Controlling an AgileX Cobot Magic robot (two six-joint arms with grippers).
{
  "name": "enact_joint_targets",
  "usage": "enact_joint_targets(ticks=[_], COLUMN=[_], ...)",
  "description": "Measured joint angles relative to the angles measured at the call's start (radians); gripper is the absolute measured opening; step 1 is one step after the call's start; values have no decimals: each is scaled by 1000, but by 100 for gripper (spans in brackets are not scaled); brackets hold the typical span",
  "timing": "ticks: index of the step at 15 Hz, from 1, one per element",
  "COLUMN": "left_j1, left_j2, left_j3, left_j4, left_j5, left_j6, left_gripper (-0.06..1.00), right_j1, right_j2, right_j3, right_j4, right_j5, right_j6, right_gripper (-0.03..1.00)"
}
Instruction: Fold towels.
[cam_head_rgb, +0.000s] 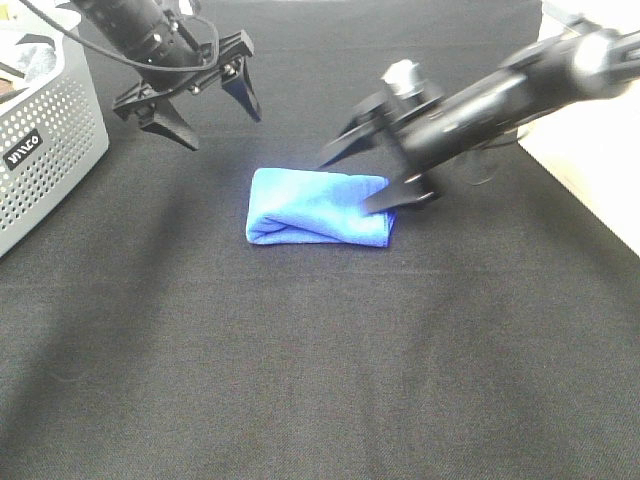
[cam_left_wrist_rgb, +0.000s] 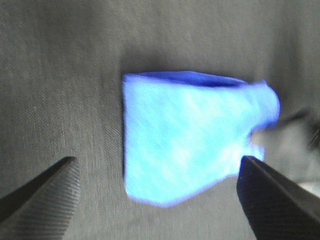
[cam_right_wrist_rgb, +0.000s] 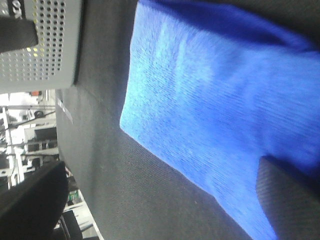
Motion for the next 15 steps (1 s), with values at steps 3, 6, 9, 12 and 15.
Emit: enact_joint_targets(ticks=[3, 6, 9, 12, 15], left_j1=[-1, -42, -117, -171, -179], left_j2=[-111, -240, -405, -658, -964], left_j3=[0, 25, 149, 363, 626], left_j4=[34, 188, 356, 441, 443], left_j5=[53, 66, 66, 67, 68], left_j6=[37, 59, 33, -6, -36], left_gripper=[81, 81, 81, 81, 81], right_j1=[-5, 0, 2, 2, 2], right_j2=[-108, -269, -457, -676, -946], right_j3=[0, 0, 16, 137, 342], right_j4=[-94, -236, -460, -606, -668], right_j5=[50, 74, 76, 78, 81], right_j6=[44, 138, 254, 294, 297], right_gripper=[96, 96, 96, 96, 96])
